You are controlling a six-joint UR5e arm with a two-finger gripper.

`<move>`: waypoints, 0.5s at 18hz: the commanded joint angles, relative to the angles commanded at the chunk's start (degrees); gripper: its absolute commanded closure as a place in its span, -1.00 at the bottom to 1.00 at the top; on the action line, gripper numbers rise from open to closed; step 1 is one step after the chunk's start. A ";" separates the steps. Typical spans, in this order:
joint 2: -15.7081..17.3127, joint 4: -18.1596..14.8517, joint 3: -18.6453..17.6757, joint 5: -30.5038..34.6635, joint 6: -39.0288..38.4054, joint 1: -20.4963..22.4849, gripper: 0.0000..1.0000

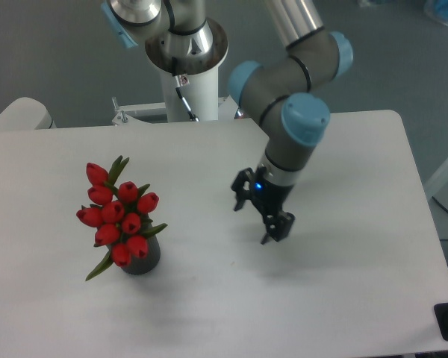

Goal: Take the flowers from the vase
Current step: 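Move the open gripper onto the tulip stems above the vase rim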

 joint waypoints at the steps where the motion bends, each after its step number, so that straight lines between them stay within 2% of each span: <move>1: 1.14 0.00 -1.32 -2.55 -1.67 -0.09 -1.00; 2: 2.37 0.00 -2.21 -7.88 -4.82 -0.78 -1.00; 5: 3.18 -0.26 -3.00 -15.12 -10.72 -1.75 -1.00; 9: 4.58 -0.09 -2.92 -20.58 -16.27 -3.43 -1.00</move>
